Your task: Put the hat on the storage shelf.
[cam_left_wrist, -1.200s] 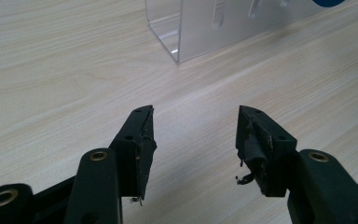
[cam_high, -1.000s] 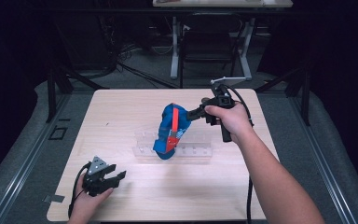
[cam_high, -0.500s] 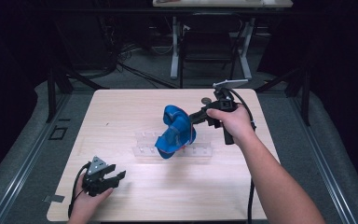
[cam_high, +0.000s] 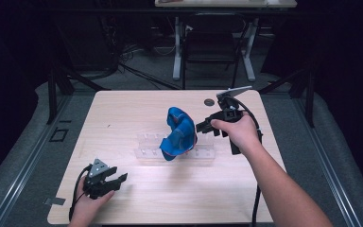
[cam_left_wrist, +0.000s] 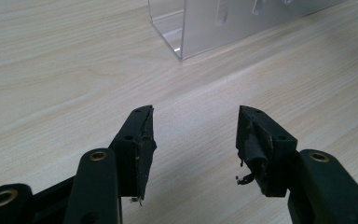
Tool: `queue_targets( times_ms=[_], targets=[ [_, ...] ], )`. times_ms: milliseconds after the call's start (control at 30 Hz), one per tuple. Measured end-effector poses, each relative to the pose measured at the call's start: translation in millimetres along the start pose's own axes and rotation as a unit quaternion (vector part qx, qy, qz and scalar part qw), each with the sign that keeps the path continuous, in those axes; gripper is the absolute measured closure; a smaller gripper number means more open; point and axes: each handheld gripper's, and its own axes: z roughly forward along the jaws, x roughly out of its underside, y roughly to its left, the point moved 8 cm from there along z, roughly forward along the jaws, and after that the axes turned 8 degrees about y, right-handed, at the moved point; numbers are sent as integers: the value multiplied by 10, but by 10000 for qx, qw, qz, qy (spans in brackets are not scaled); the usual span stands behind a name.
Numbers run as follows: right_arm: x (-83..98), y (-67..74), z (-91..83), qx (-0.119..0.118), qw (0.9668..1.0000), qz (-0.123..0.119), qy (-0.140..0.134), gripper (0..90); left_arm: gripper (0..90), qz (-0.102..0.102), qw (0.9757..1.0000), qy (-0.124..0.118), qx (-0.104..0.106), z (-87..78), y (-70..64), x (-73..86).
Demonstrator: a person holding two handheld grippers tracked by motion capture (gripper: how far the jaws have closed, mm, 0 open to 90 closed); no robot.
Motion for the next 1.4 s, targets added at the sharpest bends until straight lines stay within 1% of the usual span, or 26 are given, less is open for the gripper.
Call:
queue_targets(
  times_ms=[100, 133, 167, 233, 267, 467, 567, 633, 667, 700, 767, 800, 867, 900, 933, 1000, 1033, 1067, 1100, 1133, 1167, 1200, 1233, 1267, 1367, 1400],
  targets=[
    [46, -28, -2, 30, 10000, 9, 39, 665, 468, -17, 10000, 13, 1, -3, 2, 2],
    [56, -35, 2, 65, 10000, 49, 8, 663, 468, -9, 10000, 23, 6, -3, 5, 5],
    [77, -54, 0, 131, 9999, 8, 46, 661, 468, -13, 10000, 21, 2, -1, 7, 6],
    [100, -69, 3, 201, 9998, 26, -17, 653, 468, -22, 10000, 25, 2, 1, 12, 9],
    [125, -71, -1, 183, 9998, 69, 18, 647, 468, -26, 10000, 23, -3, 2, 14, 9],
    [243, -139, 9, 196, 9998, 54, 20, 611, 467, -16, 10000, 30, -4, 4, 14, 12],
    [313, -186, 11, 395, 9992, -27, 62, 598, 466, -19, 10000, 28, -5, 3, 13, 13],
    [350, -186, 16, 302, 9995, 2, -39, 590, 466, -26, 10000, 40, -8, 4, 14, 15],
    [382, -195, 17, 290, 9996, -23, -8, 583, 467, -27, 10000, 39, -7, 5, 14, 15],
    [407, -203, 25, 307, 9995, -31, -42, 577, 466, -24, 10000, 38, -6, 4, 13, 15],
    [468, -237, 26, 438, 9990, -116, 19, 568, 466, -18, 10000, 33, -5, 4, 12, 14],
    [488, -252, 30, 458, 9988, -142, -69, 565, 466, -14, 10000, 38, -8, 5, 12, 15],
    [557, -279, 37, 349, 9993, -121, -46, 562, 466, -17, 10000, 32, -6, 4, 10, 15],
    [591, -297, 50, 381, 9992, -95, -44, 559, 466, -18, 10000, 31, -6, 4, 10, 15],
    [630, -328, 51, 426, 9989, -179, -35, 555, 466, -15, 10000, 36, -8, 5, 10, 16],
    [733, -383, 84, 427, 9990, -156, -54, 549, 465, -9, 10000, 49, -3, 7, 10, 18],
    [733, -383, 84, 427, 9990, -156, -54, 549, 465, -9, 10000, 49, -3, 7, 10, 18],
    [752, -397, 90, 414, 9989, -194, -100, 547, 465, -9, 10000, 51, -5, 9, 8, 19],
    [816, -427, 108, 341, 9993, -145, -57, 544, 465, -13, 10000, 43, -4, 10, 4, 17],
    [835, -448, 120, 329, 9992, -203, -127, 541, 465, -10, 10000, 60, 5, 8, 3, 19],
    [855, -459, 125, 257, 9993, -161, -195, 540, 465, -17, 10000, 58, 9, 7, 1, 20],
    [855, -459, 125, 257, 9993, -161, -195, 540, 465, -17, 10000, 58, 9, 7, 1, 20],
    [920, -507, 143, 261, 9994, -167, -133, 540, 465, -17, 10000, 61, 7, 8, 1, 20],
    [938, -531, 156, 284, 9992, -185, -225, 538, 465, -11, 10000, 62, 5, 8, 2, 21],
    [1018, -615, 201, 436, 9982, -264, -310, 534, 465, -23, 10000, 59, -4, 11, 5, 25],
    [1018, -615, 201, 436, 9982, -264, -310, 534, 464, -23, 10000, 59, -4, 11, 5, 25]
  ],
)
